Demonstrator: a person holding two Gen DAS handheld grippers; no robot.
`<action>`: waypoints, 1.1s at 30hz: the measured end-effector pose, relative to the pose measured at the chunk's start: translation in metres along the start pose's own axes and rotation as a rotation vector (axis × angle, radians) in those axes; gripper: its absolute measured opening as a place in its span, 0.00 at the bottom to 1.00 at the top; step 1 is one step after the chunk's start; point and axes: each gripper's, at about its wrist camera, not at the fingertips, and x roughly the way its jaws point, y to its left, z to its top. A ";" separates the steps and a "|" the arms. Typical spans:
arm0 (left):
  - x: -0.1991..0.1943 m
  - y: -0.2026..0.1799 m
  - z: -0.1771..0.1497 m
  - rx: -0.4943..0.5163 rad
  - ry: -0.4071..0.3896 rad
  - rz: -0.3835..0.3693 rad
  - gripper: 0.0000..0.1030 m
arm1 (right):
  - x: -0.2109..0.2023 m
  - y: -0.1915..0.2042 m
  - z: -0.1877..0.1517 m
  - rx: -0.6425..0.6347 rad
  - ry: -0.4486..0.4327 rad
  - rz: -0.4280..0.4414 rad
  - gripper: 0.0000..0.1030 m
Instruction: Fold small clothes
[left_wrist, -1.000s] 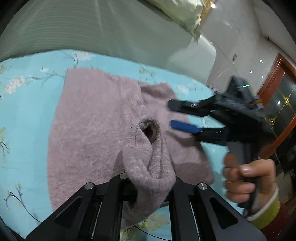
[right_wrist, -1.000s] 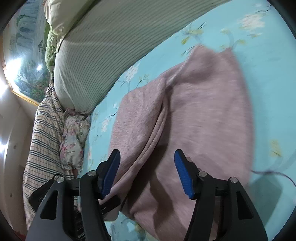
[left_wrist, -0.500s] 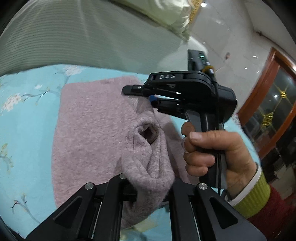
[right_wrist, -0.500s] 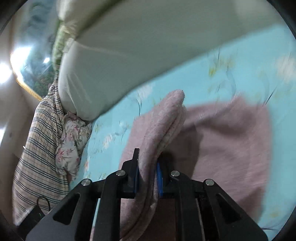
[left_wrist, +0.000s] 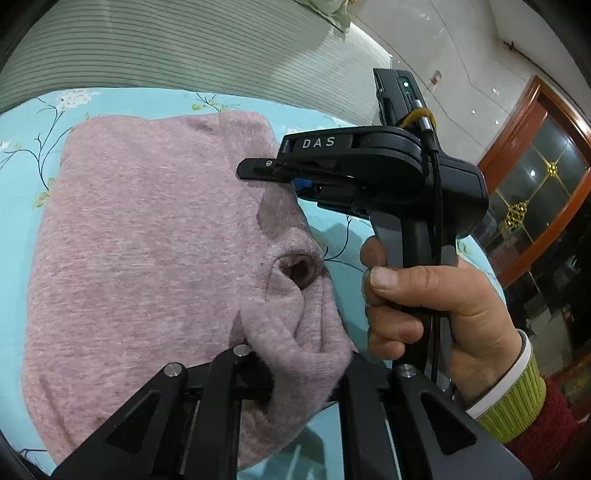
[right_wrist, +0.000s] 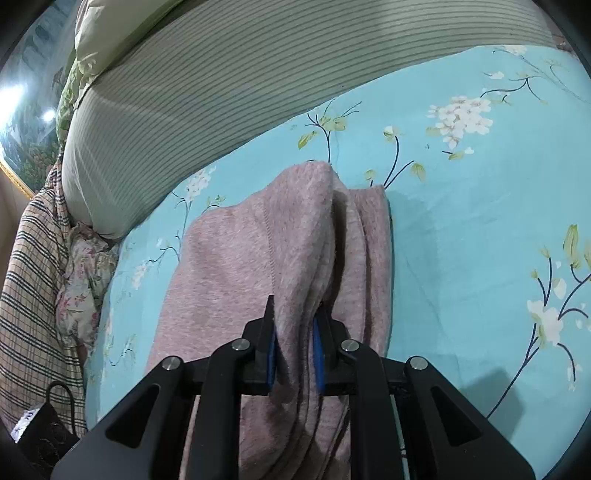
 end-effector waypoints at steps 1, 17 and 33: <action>0.000 0.000 0.001 -0.001 0.003 0.000 0.13 | 0.000 -0.001 -0.001 0.002 -0.003 -0.001 0.18; -0.072 0.032 -0.011 -0.073 -0.059 0.012 0.56 | -0.028 -0.002 -0.012 0.040 -0.077 -0.023 0.16; -0.075 0.129 0.007 -0.277 -0.068 0.070 0.69 | -0.047 -0.019 -0.043 0.109 -0.040 0.013 0.74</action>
